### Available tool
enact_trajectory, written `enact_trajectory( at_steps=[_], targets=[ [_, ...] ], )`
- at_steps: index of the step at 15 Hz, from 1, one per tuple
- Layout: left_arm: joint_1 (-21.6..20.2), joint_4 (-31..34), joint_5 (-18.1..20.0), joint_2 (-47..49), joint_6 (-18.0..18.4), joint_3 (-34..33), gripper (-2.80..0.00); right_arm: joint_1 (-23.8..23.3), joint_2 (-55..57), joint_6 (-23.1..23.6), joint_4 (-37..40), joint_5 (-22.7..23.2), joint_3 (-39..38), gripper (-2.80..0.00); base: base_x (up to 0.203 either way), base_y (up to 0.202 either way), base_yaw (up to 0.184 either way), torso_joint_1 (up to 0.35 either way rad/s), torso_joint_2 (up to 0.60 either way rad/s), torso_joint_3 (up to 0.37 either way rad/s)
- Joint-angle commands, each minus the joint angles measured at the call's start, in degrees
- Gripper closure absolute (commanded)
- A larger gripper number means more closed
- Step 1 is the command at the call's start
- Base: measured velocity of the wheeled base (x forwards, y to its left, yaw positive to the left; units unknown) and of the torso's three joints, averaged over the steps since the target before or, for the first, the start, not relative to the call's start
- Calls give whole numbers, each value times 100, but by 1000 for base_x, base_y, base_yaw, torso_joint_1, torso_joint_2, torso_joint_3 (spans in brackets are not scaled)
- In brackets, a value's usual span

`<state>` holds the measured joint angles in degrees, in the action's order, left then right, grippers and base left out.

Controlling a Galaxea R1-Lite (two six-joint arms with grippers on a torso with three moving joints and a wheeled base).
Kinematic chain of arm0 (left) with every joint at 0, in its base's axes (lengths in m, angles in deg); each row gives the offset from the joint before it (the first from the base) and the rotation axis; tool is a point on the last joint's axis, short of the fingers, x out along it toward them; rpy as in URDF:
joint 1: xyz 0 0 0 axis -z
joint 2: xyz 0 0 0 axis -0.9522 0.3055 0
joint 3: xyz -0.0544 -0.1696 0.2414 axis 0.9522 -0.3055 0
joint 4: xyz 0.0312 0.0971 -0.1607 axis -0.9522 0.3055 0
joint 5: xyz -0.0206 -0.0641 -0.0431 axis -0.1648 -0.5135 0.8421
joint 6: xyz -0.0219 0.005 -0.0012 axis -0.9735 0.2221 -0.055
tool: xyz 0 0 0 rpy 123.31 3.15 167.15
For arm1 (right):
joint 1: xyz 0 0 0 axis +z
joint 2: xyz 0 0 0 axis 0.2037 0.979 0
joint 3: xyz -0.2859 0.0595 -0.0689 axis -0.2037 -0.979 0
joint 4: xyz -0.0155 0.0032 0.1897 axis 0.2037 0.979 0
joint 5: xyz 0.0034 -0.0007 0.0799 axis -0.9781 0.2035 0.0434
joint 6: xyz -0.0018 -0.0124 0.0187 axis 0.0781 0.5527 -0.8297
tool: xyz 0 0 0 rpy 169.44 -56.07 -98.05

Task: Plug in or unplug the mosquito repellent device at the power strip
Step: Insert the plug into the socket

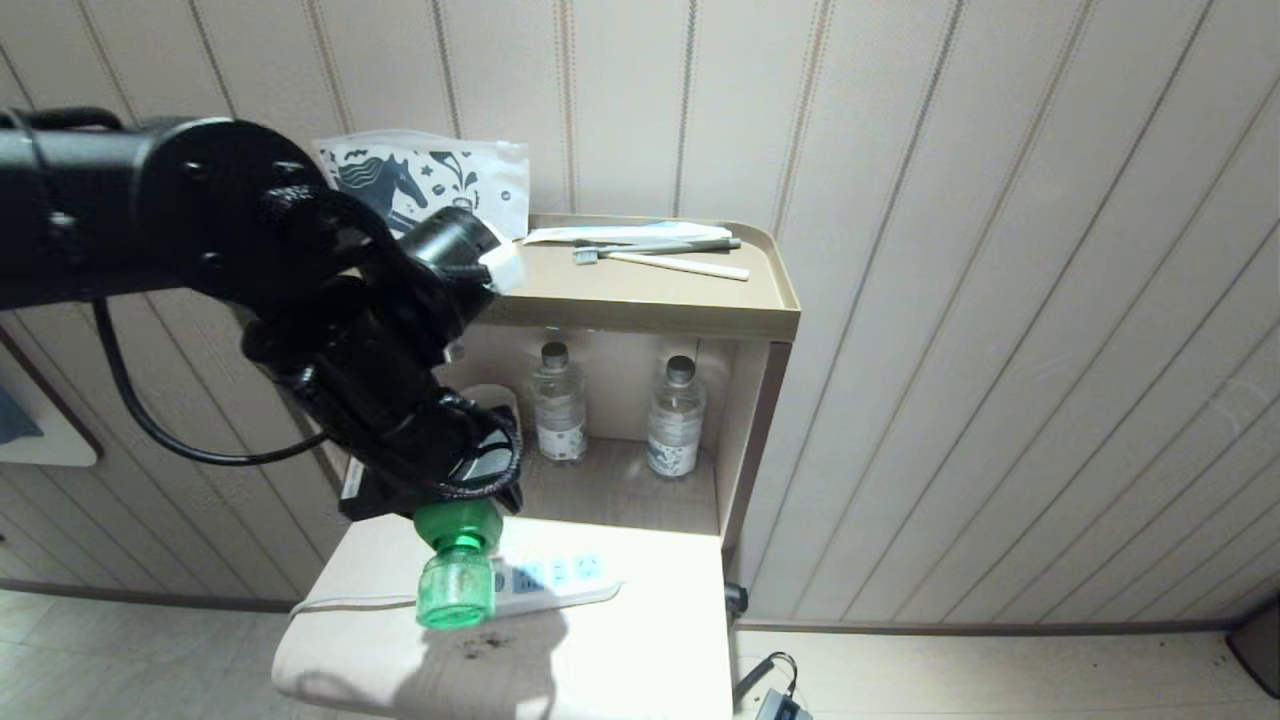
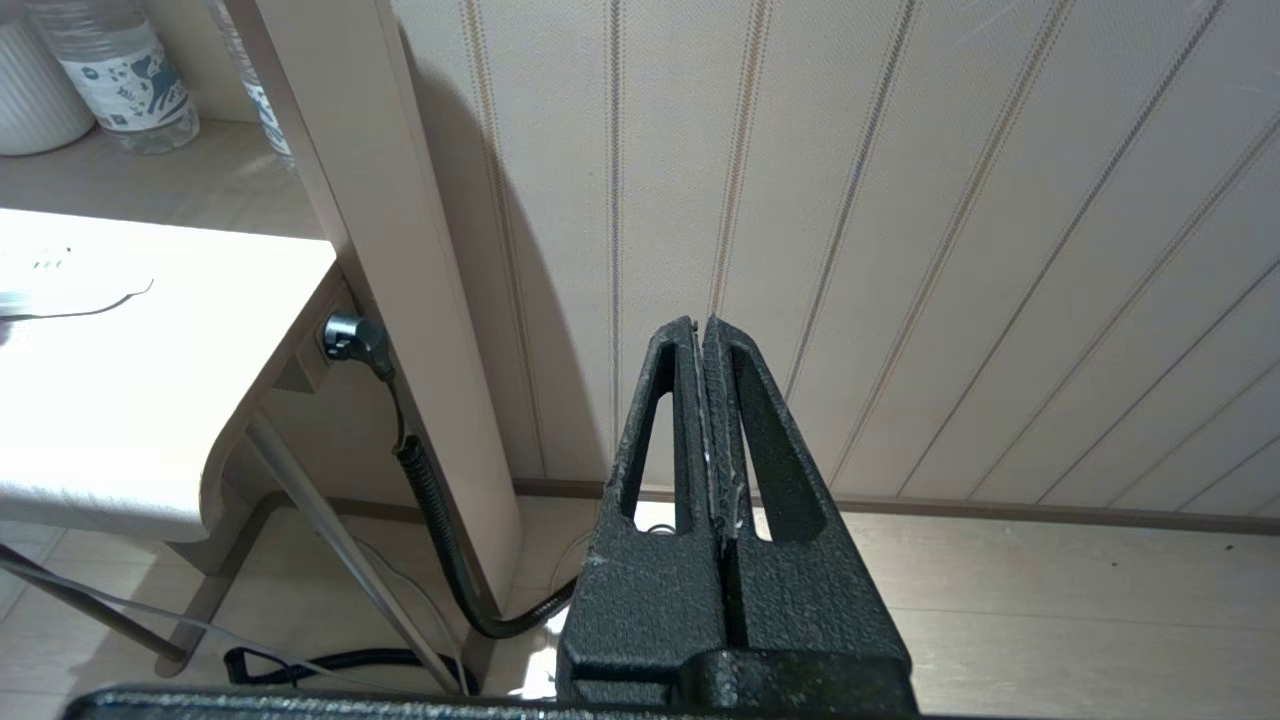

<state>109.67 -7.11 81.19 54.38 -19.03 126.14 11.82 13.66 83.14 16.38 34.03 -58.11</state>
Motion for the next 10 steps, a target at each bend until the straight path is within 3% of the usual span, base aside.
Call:
enact_trajectory(
  at_steps=[1,5,10],
  targets=[
    [-27,47,15,652,-141,260,0,1,-3,-2,0,-1,0,0,0,0,0,0,0,0],
    [-210,328,335,1343,-286,951,0,1,-3,-2,0,2,0,0,0,0,0,0,0,0],
    [-257,288,287,2025,-336,1135,0,1,-3,-2,2,6,0,0,0,0,0,0,0,0]
  ],
)
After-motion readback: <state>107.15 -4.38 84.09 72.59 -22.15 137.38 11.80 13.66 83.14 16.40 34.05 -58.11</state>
